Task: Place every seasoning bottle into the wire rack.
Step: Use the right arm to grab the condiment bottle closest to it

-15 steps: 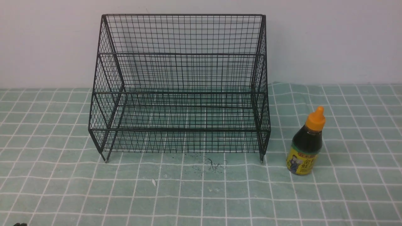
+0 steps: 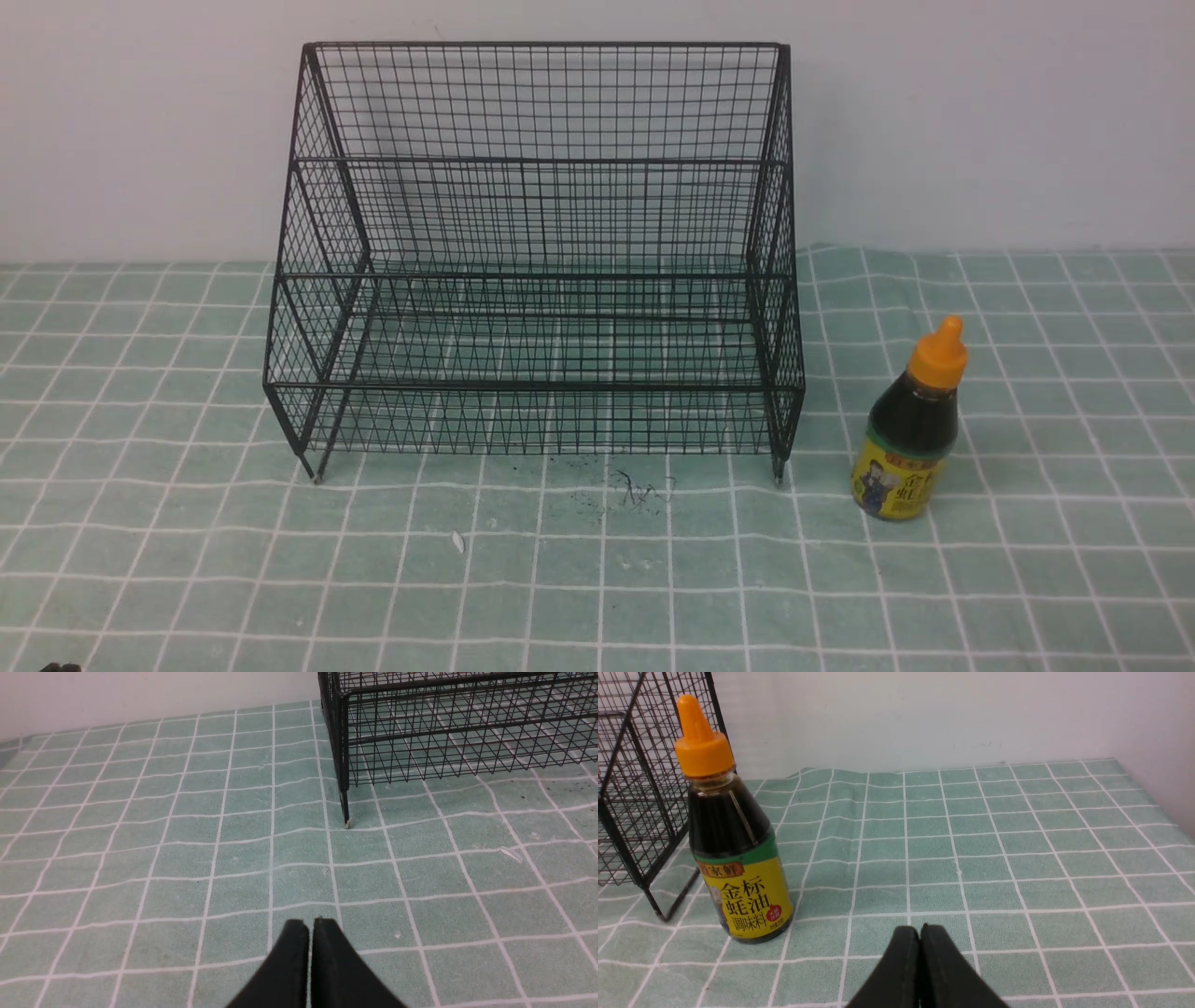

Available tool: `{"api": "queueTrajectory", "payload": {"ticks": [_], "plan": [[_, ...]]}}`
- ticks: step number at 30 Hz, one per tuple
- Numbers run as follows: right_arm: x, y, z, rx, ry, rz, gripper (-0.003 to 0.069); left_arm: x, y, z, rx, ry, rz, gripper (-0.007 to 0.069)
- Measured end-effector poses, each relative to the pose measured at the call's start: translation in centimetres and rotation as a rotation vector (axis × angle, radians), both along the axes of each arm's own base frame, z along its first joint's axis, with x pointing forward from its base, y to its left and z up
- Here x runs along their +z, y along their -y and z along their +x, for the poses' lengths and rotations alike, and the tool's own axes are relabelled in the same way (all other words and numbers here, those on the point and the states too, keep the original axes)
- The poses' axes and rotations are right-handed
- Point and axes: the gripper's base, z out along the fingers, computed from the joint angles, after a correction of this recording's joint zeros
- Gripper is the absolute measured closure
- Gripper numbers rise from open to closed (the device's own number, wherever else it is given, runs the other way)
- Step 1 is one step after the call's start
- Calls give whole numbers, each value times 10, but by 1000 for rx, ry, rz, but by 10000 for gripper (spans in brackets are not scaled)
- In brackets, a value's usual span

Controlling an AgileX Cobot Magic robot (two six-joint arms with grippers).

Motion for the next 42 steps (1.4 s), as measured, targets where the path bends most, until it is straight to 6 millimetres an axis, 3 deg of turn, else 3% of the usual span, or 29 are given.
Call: {"api": "queueTrajectory", "payload": {"ticks": [13, 23, 30, 33, 36, 38, 39, 40, 42], "plan": [[2, 4, 0, -12, 14, -164, 673, 0, 0, 0, 0, 0, 0, 631], [43, -8, -2, 100, 491, 254, 673, 0, 0, 0, 0, 0, 0, 631], [49, -11, -4, 137, 557, 186, 673, 0, 0, 0, 0, 0, 0, 631], [52, -11, -5, 147, 582, 242, 673, 0, 0, 0, 0, 0, 0, 631], [61, -9, -5, 127, 533, 369, 673, 0, 0, 0, 0, 0, 0, 631], [85, -7, -1, 89, 424, 444, 673, 0, 0, 0, 0, 0, 0, 631], [99, -6, 3, 68, 355, 434, 673, 0, 0, 0, 0, 0, 0, 631], [98, -6, 5, 70, 342, 432, 673, 0, 0, 0, 0, 0, 0, 631], [128, -5, 20, 32, 160, 378, 673, 0, 0, 0, 0, 0, 0, 631]]}}
